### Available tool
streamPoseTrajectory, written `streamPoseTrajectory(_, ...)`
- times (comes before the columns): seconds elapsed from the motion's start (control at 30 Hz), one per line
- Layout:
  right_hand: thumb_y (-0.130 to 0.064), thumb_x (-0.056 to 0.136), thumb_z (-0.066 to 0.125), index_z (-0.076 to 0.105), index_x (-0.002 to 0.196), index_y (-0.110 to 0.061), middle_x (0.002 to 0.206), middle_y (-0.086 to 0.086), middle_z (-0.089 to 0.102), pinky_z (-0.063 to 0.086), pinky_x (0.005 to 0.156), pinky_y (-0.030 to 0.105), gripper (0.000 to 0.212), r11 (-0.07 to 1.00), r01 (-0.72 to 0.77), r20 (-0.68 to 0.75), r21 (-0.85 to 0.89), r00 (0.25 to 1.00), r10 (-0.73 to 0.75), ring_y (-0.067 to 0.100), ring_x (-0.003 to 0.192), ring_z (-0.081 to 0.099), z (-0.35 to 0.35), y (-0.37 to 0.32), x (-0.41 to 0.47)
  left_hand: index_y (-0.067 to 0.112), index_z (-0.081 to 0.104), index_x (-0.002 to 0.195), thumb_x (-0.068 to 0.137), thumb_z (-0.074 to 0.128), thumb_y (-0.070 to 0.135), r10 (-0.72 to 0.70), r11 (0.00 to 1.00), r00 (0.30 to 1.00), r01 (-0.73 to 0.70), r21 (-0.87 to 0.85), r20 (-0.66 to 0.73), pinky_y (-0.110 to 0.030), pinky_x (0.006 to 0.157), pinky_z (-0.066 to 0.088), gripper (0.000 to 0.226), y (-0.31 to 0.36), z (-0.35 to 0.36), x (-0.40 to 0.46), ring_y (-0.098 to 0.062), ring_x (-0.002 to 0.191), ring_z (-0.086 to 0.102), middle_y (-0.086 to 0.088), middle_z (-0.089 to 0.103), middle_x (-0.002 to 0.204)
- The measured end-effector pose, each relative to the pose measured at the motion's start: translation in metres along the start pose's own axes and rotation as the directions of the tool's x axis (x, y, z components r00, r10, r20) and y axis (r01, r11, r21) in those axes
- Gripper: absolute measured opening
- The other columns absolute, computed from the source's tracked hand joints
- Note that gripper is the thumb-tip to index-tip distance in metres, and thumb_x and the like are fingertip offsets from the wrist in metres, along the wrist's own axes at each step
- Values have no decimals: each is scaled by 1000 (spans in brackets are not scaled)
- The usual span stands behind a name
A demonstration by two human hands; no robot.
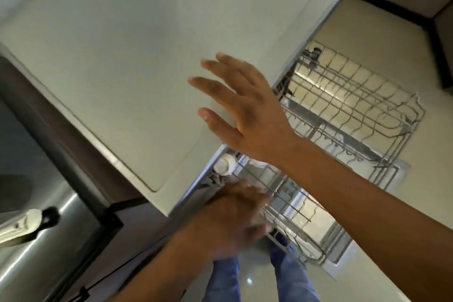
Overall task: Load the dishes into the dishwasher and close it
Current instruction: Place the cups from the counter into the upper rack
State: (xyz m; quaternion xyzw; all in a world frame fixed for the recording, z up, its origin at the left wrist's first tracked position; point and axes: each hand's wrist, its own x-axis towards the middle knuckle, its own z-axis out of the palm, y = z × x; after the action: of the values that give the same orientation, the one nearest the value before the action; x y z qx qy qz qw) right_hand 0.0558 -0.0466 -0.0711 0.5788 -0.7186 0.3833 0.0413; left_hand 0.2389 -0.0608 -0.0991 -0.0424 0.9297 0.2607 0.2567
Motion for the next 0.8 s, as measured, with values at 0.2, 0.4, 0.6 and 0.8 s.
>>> streamPoseTrajectory(0.2,-35,95,75,71,131,-15,146,13,60,47,105,55,42,996,59,114,-61,992,-52,34,140,52,3,-24,33,39,49,147,99,55,57,76,965,988,-107,-239,-136,-6,107,28,52,12,-107,-99,5,133,46,17,55,146)
streamPoseTrajectory(0.4,-51,100,54,71,132,-19,146,11,60,51,104,54,48,987,84,263,-136,964,-46,32,136,56,7,-56,35,38,66,130,94,59,56,-298,944,736,132,-303,-607,-18,100,47,41,-69,-199,-201,4,116,60,26,65,126)
streamPoseTrajectory(0.6,-64,102,30,74,127,-23,141,9,64,54,99,50,65,970,42,344,-241,938,45,32,125,65,26,-82,35,32,58,138,94,64,52,-637,679,333,670,-300,-696,-40,104,46,49,-226,-247,-272,-24,130,54,2,59,142)
streamPoseTrajectory(0.8,-67,98,35,70,131,-28,141,4,64,57,93,48,62,956,-72,380,-284,907,181,29,122,66,33,-94,40,18,40,150,89,67,51,-787,485,217,796,-363,-578,-53,105,41,74,-327,-273,-285,-42,130,49,-14,49,145)
